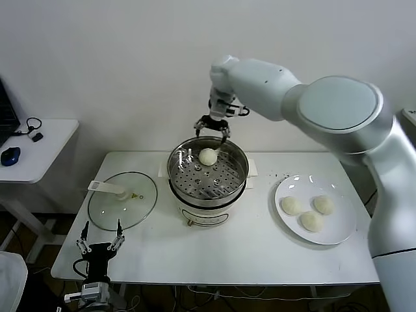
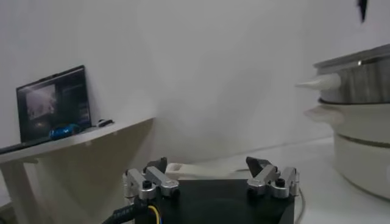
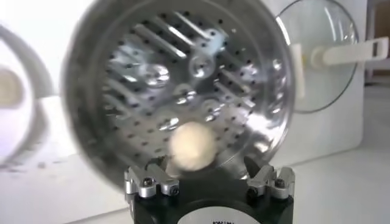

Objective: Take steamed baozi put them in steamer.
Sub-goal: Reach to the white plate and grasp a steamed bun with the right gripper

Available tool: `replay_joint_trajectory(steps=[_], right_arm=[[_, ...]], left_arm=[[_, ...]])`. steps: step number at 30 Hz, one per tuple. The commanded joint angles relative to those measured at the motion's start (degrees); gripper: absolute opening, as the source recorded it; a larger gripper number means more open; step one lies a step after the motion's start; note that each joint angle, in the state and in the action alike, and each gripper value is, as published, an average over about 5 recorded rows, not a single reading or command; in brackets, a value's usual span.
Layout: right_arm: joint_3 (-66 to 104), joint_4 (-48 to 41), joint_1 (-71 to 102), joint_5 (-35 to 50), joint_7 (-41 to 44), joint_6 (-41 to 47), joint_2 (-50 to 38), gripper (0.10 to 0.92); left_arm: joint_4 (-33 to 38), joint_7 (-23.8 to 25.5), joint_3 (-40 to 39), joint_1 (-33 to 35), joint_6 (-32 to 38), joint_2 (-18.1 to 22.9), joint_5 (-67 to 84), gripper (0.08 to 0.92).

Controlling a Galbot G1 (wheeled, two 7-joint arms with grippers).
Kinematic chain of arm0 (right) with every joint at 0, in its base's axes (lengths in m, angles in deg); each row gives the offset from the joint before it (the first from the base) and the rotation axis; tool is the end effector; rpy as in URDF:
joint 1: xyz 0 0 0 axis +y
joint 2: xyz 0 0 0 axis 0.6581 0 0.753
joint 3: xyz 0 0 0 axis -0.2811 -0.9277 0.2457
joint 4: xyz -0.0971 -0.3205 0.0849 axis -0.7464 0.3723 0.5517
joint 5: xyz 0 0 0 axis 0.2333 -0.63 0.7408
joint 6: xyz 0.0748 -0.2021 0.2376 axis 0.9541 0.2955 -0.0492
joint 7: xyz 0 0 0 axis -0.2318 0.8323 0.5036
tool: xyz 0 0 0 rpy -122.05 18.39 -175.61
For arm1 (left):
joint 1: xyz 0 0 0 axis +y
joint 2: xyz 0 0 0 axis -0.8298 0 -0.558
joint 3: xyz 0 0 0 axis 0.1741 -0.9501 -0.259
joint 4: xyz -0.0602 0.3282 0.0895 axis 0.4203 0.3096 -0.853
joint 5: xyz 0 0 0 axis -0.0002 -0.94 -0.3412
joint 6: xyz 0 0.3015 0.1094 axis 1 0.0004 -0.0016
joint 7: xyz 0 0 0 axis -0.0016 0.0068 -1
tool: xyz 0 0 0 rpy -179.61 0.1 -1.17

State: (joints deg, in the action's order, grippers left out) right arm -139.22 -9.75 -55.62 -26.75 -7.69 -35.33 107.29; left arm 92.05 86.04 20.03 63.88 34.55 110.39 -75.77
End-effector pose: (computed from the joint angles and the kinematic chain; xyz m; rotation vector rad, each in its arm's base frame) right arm 0.6281 0.0835 0.0255 1.9753 -0.5147 2.2327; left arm 0.1265 0.0583 -0.3905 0.3211 -3.0489 -0.3917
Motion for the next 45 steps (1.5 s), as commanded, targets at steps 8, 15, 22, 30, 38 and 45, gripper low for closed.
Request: replay_joint_trajectory(steps=[8,15,22,30,38,45], right_arm=[[-11.05,14.08,-9.32,19.27,6.42,26.75,-15.57,0.823],[-13.71,22.21,-11.27,19.34,3.02,39.5,-22.98,0.823],[-14.01,26.61,-9.78,19.01,-2.22,49.75,-27.93,0.823],[-10.94,27.8,-4.68,19.53,-3.5,56.29,-32.5,0.823],[-7.71,27.89,0.51,17.87,-3.65,57.99,-34.04,0.823],[-5.71,27.61,4.42,16.94,-3.76,58.38,-34.31,0.823]], left_arm=[[-0.38,0.05,-0.08,-0.17,-0.23,2.8,-0.11,0.823],[-1.02,0.06,-0.17,-0.56,-0.31,2.8,-0.09,0.823],[-1.37,0.05,-0.32,-0.55,-0.33,2.8,-0.08,0.823],[-1.38,0.07,-0.06,-0.28,-0.34,2.8,-0.08,0.823],[-1.26,0.11,0.06,0.08,-0.5,2.8,-0.28,0.823],[-1.42,0.14,0.33,0.27,-0.42,2.8,-0.36,0.823]])
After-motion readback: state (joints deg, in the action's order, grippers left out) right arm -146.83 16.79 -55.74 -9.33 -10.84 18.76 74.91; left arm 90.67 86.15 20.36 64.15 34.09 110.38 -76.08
